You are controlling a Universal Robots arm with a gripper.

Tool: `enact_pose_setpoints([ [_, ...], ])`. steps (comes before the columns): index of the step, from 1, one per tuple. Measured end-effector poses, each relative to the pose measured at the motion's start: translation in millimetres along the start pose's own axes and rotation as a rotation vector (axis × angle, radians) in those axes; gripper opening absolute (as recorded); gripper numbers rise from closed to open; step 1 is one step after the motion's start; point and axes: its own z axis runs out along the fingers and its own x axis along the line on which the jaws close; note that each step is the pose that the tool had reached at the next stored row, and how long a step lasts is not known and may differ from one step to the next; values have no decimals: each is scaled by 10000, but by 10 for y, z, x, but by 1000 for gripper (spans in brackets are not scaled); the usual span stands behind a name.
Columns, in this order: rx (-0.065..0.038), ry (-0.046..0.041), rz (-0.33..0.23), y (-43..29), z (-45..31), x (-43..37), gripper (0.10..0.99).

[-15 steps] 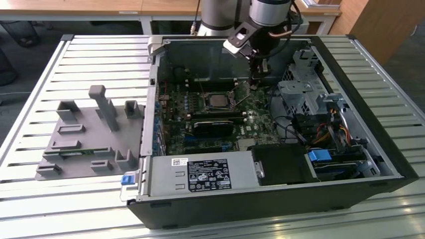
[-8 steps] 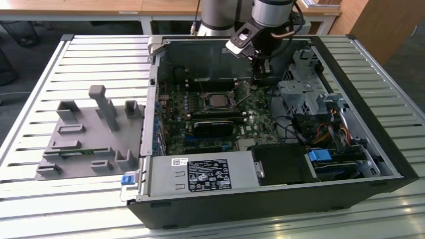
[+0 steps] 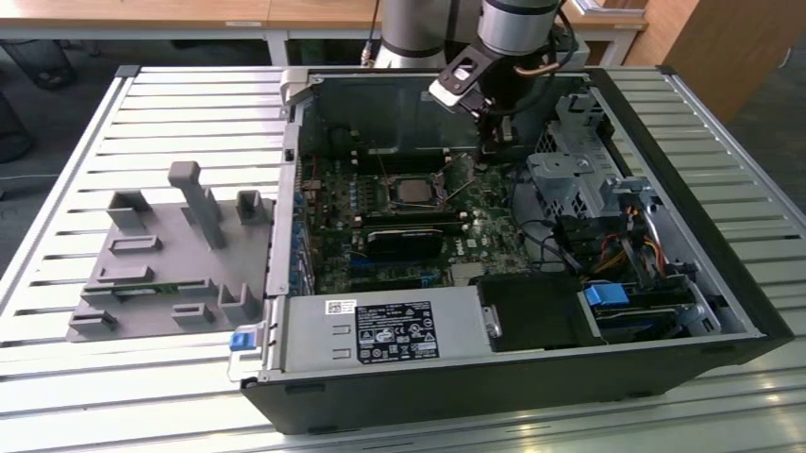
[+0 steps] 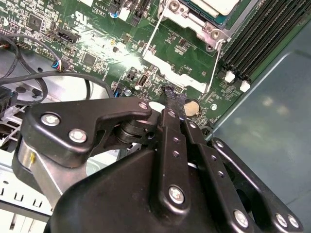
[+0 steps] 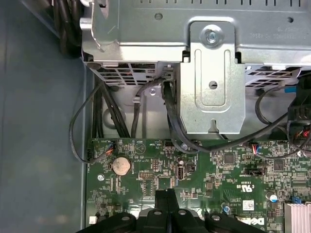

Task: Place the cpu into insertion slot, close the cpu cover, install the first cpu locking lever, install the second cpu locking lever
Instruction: 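Close the cpu cover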

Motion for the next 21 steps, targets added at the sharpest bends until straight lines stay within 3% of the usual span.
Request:
enact_pose_setpoints([
  [16, 20, -2, 0, 33, 71, 1, 106],
  [21, 20, -3, 1, -13, 77, 0, 106],
])
